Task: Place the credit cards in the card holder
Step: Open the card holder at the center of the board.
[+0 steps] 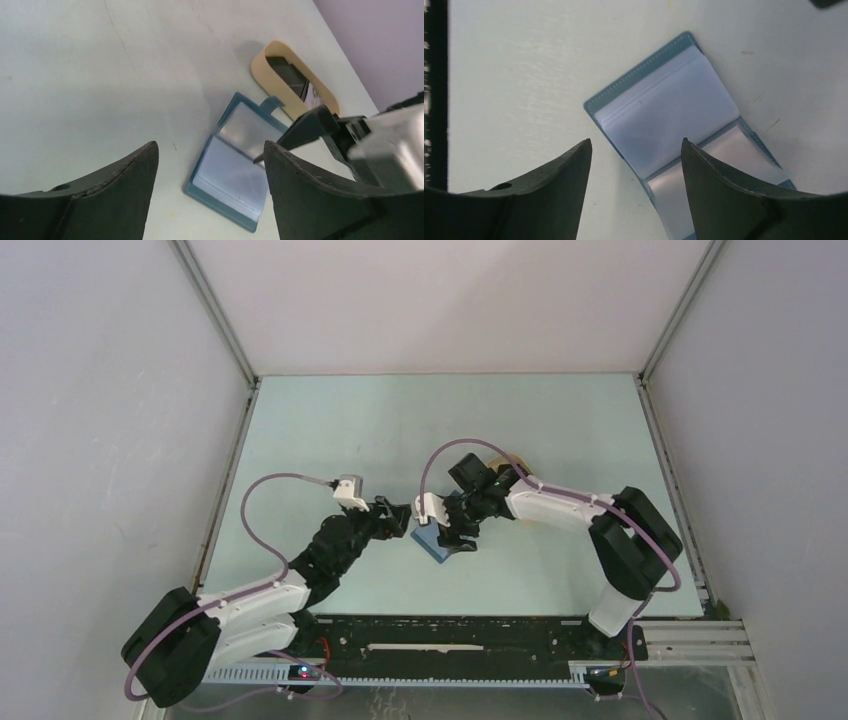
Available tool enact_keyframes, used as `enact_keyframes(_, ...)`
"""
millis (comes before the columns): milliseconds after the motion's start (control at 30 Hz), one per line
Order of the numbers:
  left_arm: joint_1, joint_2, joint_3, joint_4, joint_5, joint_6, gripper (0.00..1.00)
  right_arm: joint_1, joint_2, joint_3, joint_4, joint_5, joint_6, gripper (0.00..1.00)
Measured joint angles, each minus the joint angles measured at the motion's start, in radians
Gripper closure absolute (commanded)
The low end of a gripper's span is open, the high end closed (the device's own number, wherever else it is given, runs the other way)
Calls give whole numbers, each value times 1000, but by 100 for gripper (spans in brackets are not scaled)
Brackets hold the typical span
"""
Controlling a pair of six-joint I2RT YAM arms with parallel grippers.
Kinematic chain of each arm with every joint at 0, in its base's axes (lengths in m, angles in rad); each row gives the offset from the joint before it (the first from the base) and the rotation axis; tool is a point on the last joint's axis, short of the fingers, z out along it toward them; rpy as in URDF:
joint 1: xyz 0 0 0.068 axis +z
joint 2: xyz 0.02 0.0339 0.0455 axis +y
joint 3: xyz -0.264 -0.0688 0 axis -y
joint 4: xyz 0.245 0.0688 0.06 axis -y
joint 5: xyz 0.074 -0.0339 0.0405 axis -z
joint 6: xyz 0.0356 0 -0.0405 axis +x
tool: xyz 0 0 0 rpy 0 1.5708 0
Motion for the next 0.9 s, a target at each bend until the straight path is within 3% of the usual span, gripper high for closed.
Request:
enact_keyframes(133, 0, 41, -22, 0, 16, -104, 22, -26, 73, 8, 1, 33, 6, 35)
enact_keyframes(500, 0, 138, -86, 20, 84, -335, 27, -4, 149, 72, -44, 66, 18, 42)
enact_keyframes(900, -7, 237, -59, -47, 93, -451, 32, 65, 155, 92, -80, 33, 69, 38)
